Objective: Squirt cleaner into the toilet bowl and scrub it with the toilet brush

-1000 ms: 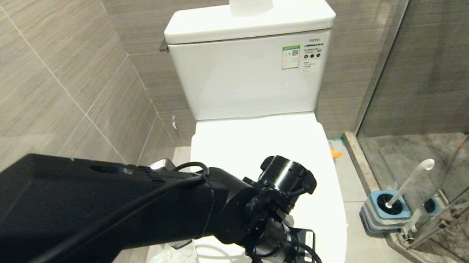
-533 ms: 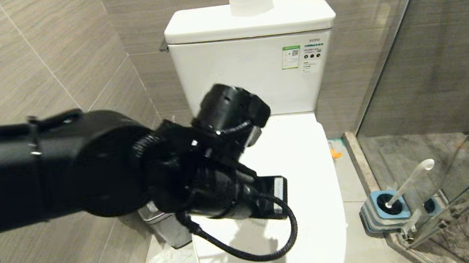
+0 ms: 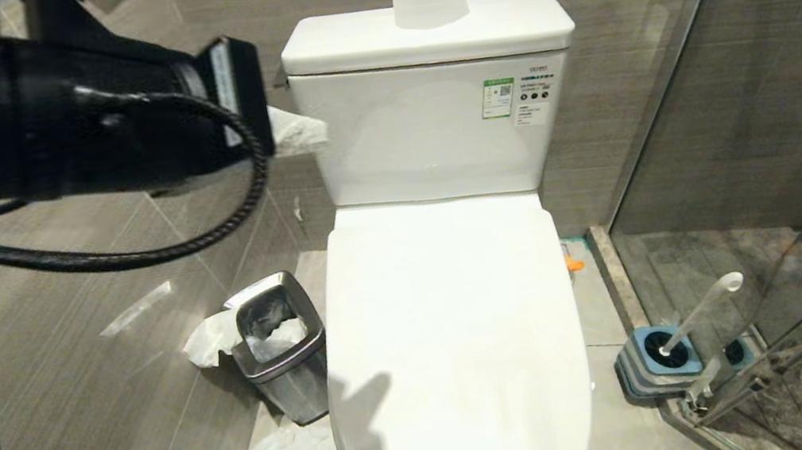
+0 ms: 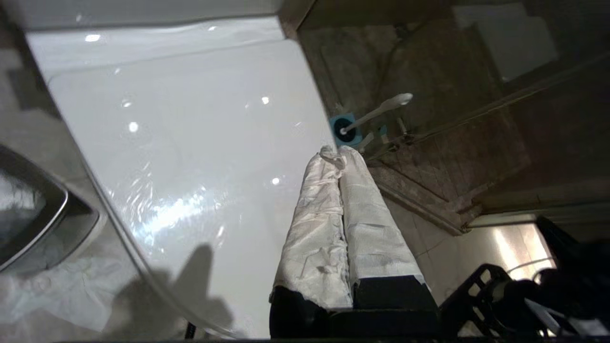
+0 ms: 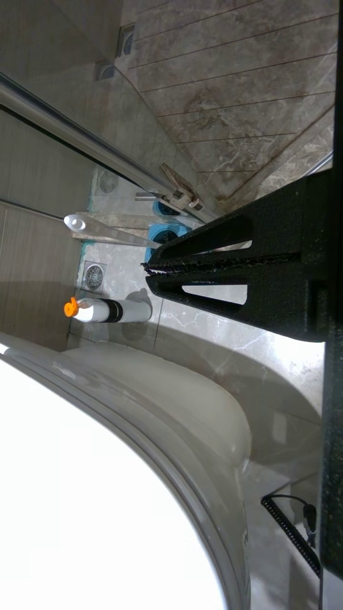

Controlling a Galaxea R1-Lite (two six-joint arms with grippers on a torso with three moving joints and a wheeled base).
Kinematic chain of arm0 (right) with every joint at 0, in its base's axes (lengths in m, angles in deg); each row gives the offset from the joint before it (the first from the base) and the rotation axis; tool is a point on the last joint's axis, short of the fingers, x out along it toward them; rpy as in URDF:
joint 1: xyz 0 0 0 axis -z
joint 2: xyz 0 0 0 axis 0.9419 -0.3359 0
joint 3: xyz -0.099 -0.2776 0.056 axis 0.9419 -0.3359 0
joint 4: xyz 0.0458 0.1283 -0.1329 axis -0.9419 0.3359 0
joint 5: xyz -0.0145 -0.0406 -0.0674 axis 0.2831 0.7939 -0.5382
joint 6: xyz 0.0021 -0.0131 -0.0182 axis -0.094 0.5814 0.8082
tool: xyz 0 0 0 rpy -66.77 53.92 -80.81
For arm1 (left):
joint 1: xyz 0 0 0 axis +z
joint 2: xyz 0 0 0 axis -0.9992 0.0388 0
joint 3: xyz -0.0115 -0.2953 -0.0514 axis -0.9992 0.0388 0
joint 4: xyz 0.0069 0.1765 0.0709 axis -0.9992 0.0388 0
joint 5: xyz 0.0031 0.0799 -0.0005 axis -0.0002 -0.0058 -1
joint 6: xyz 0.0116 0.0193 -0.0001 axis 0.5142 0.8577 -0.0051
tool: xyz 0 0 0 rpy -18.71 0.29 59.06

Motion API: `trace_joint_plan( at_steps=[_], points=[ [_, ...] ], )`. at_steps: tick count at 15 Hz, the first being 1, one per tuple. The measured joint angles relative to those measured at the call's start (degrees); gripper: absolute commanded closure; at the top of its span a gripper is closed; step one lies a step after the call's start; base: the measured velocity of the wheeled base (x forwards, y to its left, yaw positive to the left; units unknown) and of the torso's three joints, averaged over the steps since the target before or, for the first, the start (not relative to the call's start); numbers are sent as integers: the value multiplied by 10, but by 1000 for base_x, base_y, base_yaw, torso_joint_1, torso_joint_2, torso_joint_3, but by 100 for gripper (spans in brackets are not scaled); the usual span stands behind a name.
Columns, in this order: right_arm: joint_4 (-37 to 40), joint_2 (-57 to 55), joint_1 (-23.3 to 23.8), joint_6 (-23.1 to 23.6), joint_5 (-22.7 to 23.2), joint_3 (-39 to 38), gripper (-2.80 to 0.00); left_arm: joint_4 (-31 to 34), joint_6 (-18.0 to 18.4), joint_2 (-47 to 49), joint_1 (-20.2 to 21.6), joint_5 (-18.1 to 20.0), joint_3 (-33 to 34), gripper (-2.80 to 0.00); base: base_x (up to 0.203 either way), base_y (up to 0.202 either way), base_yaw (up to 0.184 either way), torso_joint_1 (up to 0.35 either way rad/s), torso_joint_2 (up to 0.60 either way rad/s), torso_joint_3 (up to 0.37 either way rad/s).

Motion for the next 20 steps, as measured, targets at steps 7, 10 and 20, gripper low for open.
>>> trace_joint_plan(
  at_steps=[7, 10, 20],
  points=[
    [0, 0, 0, 0, 0, 0, 0, -34, -21, -36, 67, 39, -119, 0, 0, 0, 0, 0, 0, 0],
    [0, 0, 0, 0, 0, 0, 0, -38, -7, -18, 113, -51, -138, 0, 0, 0, 0, 0, 0, 0],
    [0, 0, 0, 0, 0, 0, 0, 5, 244, -96, 201, -118, -71, 0, 0, 0, 0, 0, 0, 0]
  ],
)
